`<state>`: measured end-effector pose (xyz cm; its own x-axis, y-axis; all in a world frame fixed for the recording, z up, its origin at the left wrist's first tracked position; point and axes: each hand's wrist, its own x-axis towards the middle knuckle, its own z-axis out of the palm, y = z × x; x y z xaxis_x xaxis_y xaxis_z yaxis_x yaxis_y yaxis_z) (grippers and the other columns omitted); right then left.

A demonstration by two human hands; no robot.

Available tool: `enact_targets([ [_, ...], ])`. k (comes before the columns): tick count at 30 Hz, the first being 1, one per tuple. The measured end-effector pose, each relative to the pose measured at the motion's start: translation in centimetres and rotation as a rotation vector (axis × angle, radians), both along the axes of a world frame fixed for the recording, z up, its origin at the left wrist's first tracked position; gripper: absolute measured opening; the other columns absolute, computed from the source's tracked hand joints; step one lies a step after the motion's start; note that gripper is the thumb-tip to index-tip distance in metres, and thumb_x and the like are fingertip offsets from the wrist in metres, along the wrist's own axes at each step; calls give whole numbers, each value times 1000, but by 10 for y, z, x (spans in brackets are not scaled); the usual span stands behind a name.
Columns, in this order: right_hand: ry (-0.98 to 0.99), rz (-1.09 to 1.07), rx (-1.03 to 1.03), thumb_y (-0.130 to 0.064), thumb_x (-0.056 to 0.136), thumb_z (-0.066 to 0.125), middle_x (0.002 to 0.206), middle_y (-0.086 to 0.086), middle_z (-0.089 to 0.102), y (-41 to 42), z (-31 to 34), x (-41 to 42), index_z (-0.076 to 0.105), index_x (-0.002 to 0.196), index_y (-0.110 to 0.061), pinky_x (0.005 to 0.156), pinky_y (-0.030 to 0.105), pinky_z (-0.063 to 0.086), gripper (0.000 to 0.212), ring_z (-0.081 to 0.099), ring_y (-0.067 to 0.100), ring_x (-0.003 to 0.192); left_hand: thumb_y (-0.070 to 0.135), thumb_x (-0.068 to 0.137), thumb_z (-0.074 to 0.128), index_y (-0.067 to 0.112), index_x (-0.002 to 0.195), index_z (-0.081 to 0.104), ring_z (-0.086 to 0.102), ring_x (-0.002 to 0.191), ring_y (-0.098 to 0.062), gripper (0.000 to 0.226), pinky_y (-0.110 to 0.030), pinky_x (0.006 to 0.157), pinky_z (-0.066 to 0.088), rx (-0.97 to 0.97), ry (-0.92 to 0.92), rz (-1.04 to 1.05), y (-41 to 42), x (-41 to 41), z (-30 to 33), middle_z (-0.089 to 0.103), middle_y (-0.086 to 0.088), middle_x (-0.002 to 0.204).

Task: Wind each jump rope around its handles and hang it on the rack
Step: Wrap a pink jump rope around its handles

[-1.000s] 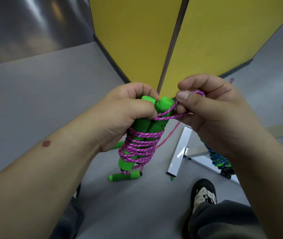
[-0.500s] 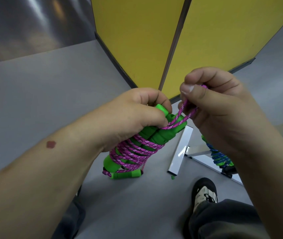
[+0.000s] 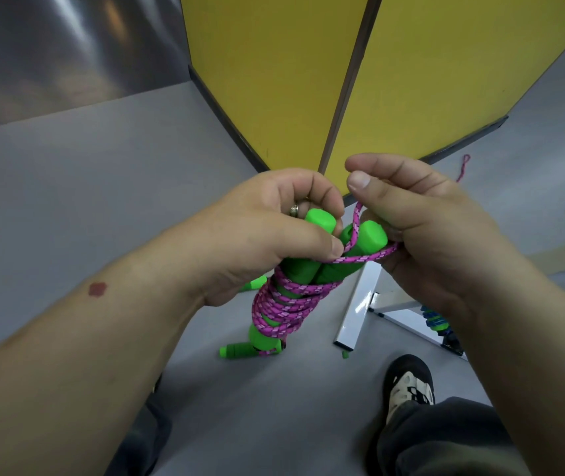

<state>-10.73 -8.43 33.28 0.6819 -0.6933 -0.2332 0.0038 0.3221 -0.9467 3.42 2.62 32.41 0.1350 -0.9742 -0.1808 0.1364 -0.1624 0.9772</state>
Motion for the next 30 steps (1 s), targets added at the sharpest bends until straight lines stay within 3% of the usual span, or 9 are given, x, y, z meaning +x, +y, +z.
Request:
enact_targets([
  [4,-93,8,39,-18,76,71,62,5,63,6,1,3,75,88,-18,59,30,52,13,58,19,53,4,68,74,19,91,66,61,73,-14,29,-27,68,50,29,28,-75,1,-2,2,64,-4,82],
  [8,-140,-8,8,-19,80,68,47,-4,37,7,7,2,73,93,-18,44,18,30,14,28,8,40,11,71,74,20,92,65,61,77,-20,25,-33,73,49,59,6,-82,1,-1,0,63,-8,85],
  [12,-186,-3,29,-21,80,67,53,-7,38,2,10,0,75,93,-22,46,22,27,15,25,6,41,18,74,75,27,88,70,62,75,-16,18,-32,70,52,58,-46,-75,1,-4,-5,62,-5,82],
  [18,-43,-45,46,-18,80,70,50,-7,44,-3,6,-1,75,97,-17,45,20,25,18,27,6,41,2,71,71,17,90,62,57,76,-18,26,-28,70,50,-54,56,-5,0,-5,-5,62,-12,88],
  [22,132,-72,140,-13,88,71,48,-2,39,-5,-3,-1,78,90,-18,51,21,21,8,27,6,37,-11,66,60,13,84,55,55,65,-13,30,-22,60,47,-137,136,47,-2,-5,-4,62,-4,74],
  [25,134,9,270,-9,96,62,49,-6,49,-4,-7,0,70,101,-13,42,16,17,10,30,1,34,-13,64,50,13,79,50,51,57,-17,30,-20,53,41,-174,266,175,-5,-3,-4,56,0,66],
  [27,111,63,298,-9,99,57,51,-8,53,-5,-7,0,67,105,-11,41,14,23,12,33,1,36,-11,63,49,14,79,50,46,61,-24,29,-23,55,38,-179,306,226,-7,-1,-5,56,1,65],
  [30,24,82,314,-14,98,57,60,-7,57,-7,-6,0,67,110,-10,55,20,44,16,40,0,41,-7,67,51,14,81,54,51,60,-18,25,-27,59,44,-170,423,256,-7,1,-6,59,-2,70],
])
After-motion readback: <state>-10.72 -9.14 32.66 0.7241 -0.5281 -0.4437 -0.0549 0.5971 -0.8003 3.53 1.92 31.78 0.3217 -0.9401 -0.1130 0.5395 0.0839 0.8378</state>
